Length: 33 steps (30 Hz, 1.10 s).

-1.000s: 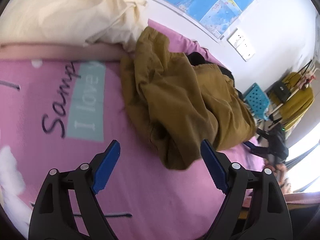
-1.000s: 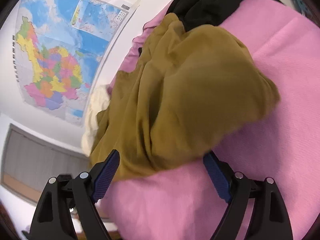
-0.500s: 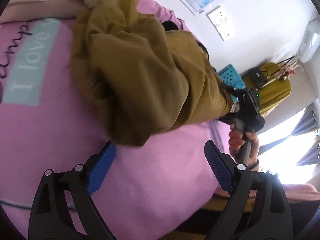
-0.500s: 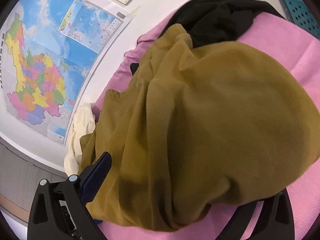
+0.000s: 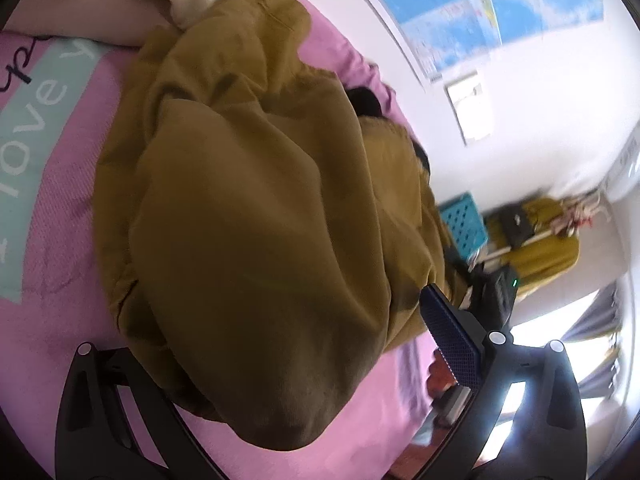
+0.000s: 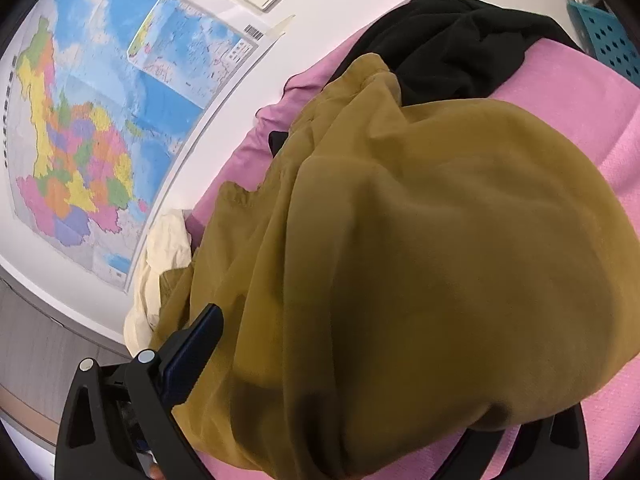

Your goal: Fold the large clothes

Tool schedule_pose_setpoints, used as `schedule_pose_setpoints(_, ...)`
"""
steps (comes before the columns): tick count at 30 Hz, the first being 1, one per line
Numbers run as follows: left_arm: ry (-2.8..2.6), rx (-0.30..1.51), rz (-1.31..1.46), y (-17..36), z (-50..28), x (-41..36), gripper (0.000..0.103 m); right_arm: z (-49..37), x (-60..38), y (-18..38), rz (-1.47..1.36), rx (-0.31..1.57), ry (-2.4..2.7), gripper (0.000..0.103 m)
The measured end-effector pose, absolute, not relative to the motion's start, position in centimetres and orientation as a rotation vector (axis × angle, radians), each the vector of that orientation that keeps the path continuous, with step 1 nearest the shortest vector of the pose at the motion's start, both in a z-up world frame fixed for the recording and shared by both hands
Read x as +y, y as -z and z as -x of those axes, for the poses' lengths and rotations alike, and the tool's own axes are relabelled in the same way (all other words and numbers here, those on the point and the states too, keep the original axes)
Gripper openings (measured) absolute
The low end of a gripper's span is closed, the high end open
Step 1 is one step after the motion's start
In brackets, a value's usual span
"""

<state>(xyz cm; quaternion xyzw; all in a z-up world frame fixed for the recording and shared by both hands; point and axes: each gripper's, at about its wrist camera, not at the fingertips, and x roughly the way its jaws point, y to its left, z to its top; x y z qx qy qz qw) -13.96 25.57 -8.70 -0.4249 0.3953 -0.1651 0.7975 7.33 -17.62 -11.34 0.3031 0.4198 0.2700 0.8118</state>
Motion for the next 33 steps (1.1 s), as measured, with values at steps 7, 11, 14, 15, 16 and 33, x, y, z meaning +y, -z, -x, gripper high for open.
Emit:
schedule_pose_setpoints(7,0.333,0.846,1.005,9.4,14.2,26.6,0.051,-6.8,-19.1,10.3,-0.615,0.873,-0.632,0.031)
schedule_pose_setpoints(11,0.343,0.808,0.931,7.4,14.9,26.4,0.044,-6.0,-19.6,8.7,-0.628,0.822,-0.709,0.028)
schedule_pose_setpoints(14,0.345,0.834,0.953,7.9,14.3,26.8,0.049,-6.9,-19.6,9.4,-0.678,0.874,-0.730,0.049)
schedule_pose_setpoints(15,0.353,0.844,0.959,8.3,14.1,26.9,0.051,-7.0,-19.5,9.7,-0.680,0.889,-0.730,0.057)
schedule_pose_setpoints(16,0.357,0.858,0.968,8.8,13.9,26.9,0.056,-7.1,-19.2,9.9,-0.680,0.905,-0.728,0.061)
schedule_pose_setpoints(33,0.433,0.783,0.861,4.0,13.9,25.8,0.042,-5.6,-18.7,5.2,-0.620,0.785,-0.806,0.020)
